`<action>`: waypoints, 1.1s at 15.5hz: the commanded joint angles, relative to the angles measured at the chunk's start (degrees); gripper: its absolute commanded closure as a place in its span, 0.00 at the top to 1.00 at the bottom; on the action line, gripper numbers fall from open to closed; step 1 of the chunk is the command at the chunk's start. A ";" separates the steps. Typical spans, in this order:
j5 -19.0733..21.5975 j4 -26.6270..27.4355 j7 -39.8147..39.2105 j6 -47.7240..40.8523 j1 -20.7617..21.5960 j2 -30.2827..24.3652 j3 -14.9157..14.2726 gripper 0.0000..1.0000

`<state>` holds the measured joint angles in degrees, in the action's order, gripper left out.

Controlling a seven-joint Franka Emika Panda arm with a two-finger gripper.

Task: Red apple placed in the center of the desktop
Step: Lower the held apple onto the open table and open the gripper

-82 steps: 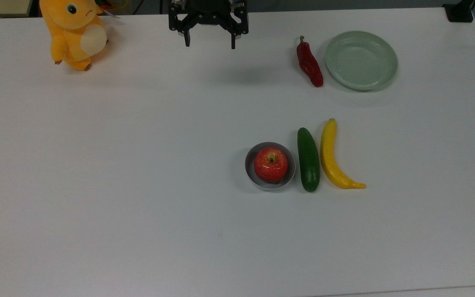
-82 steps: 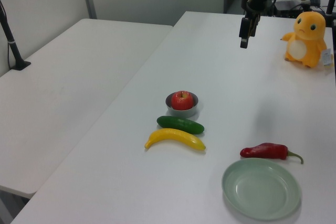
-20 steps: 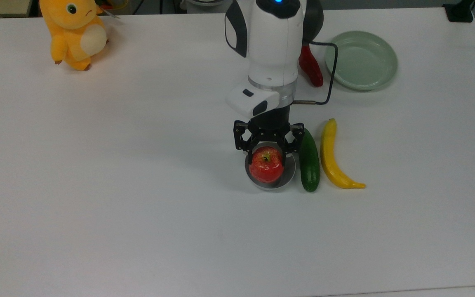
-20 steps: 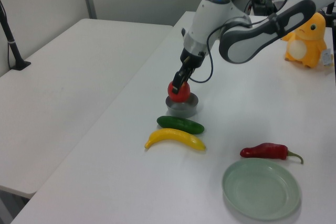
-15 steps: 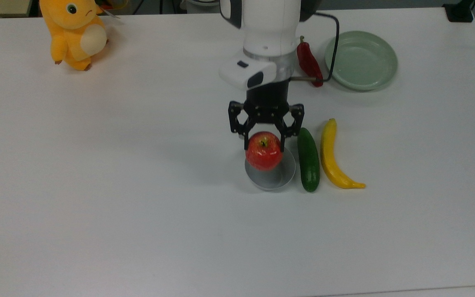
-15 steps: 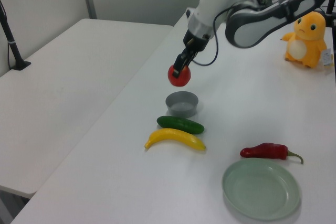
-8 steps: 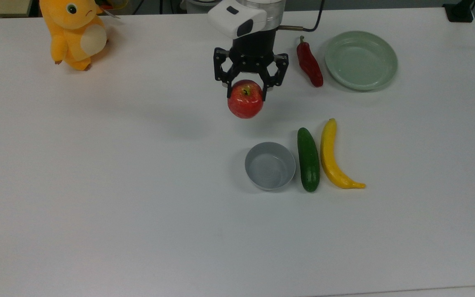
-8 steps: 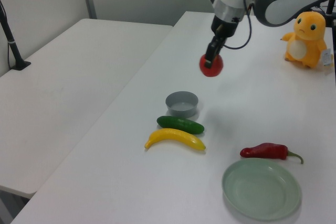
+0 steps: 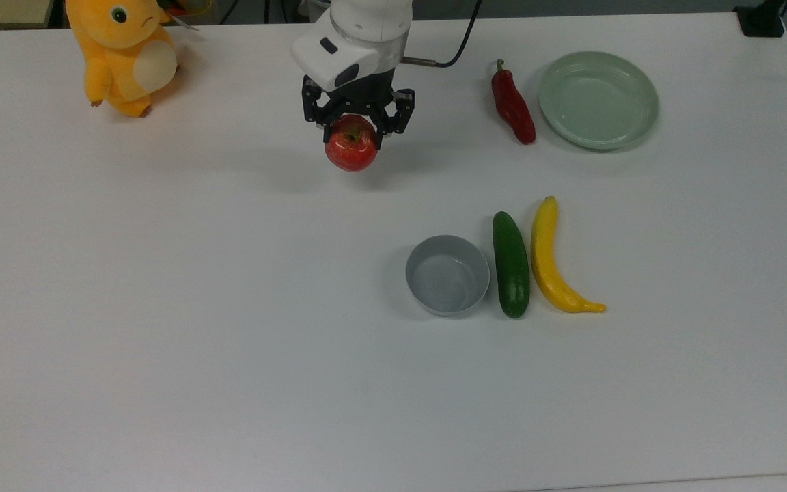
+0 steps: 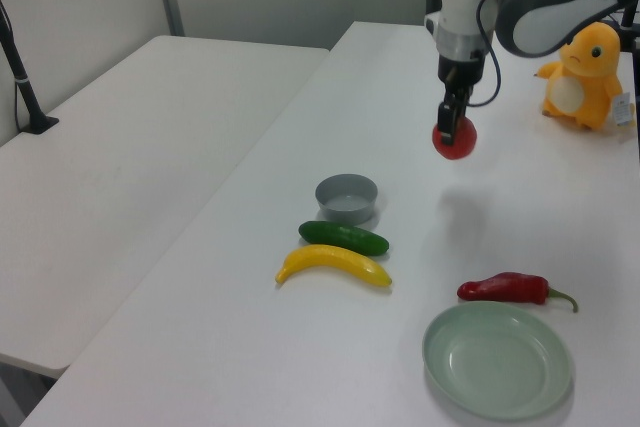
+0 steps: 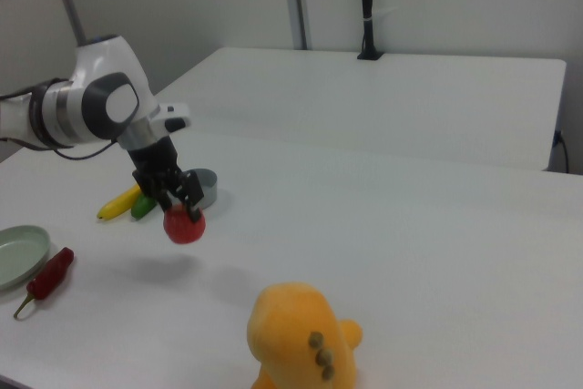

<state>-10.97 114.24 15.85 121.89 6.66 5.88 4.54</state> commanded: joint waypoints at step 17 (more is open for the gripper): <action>-0.11 -0.07 -3.28 13.64 -4.73 7.13 0.12 0.33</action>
<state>-10.97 114.40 12.99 134.32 2.23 12.75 4.52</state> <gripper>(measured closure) 0.282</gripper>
